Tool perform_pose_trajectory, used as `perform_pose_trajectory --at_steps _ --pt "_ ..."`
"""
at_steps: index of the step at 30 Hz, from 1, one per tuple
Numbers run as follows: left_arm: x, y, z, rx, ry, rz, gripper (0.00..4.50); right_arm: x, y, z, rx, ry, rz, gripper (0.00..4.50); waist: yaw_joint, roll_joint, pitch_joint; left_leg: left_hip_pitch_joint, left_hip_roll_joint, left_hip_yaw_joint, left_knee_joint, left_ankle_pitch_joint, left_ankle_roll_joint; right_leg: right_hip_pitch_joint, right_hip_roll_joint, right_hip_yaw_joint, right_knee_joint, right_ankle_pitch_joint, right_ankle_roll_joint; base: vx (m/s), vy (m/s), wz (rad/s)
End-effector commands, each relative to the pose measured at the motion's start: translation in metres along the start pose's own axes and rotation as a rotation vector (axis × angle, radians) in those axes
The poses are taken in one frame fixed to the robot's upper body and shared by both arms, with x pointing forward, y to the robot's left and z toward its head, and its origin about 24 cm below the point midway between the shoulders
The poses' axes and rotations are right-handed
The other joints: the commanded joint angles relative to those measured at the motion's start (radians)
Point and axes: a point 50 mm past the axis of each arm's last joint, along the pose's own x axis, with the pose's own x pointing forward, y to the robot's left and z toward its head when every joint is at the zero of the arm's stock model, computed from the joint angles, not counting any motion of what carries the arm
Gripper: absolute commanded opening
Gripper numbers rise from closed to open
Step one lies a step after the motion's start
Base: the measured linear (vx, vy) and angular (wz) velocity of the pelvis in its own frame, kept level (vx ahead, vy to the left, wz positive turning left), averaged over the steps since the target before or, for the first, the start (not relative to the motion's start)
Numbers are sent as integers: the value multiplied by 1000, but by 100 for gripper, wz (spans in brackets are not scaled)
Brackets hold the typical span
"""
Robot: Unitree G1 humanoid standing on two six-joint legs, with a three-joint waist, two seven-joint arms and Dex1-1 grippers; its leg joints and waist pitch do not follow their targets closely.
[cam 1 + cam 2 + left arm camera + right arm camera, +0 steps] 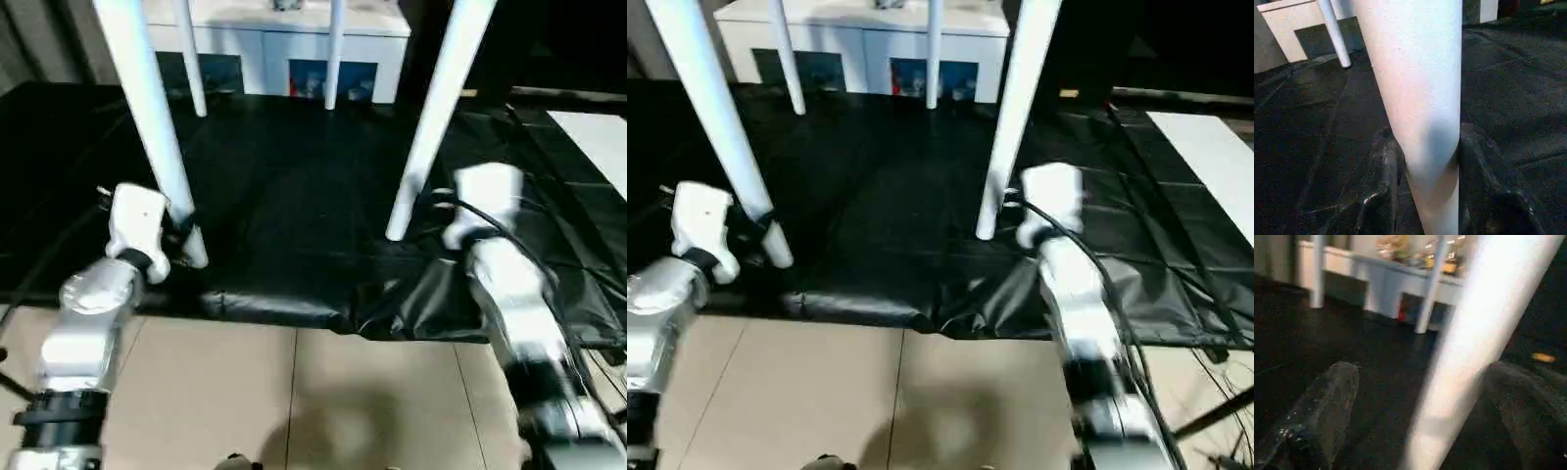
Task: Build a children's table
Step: Flip table
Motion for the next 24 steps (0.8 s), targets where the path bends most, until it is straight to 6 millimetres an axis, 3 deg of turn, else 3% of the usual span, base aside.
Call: perform_pose_trajectory --at_steps 1,5,6,7,8,11,24 --pt "2 -4 3 56 -5 -37 151 6 -7 0 13 14 6 450 -1 23 -77 43 6 -9 -93 -432 -66 24 -25 19 -85 -250 -190 0 0 0" --pt "0 -3 2 59 1 -37 151 20 -18 0 41 72 -34 450 -6 17 -78 44 5 -7 -91 -435 -66 23 -27 17 -83 -249 -207 0 0 0" --pt "0 -2 2 60 1 -34 151 22 -20 0 51 85 -35 420 -4 16 -78 45 6 -5 -90 -435 -63 22 -27 18 -84 -254 -208 0 0 0" --pt "-1 -1 2 61 1 -32 151 24 -21 0 59 98 -39 420 -2 19 -78 46 6 -5 -89 -425 -61 22 -28 18 -83 -247 -208 0 0 0" --pt "-2 0 1 62 1 -29 151 24 -22 -1 63 106 -51 413 -3 11 -79 44 6 -3 -89 -416 -57 23 -27 19 -83 -241 -208 0 0 0" --pt "-3 0 1 60 1 -23 151 25 -20 -3 80 112 -22 382 2 16 -80 40 7 -4 -89 -383 -52 26 -27 18 -79 -214 -209 0 0 0" --pt "-4 -5 -4 53 16 -45 151 24 -15 -23 306 167 63 284 0 25 -79 43 11 -4 -91 -426 -50 24 -30 16 -79 -218 -241 0 0 0"
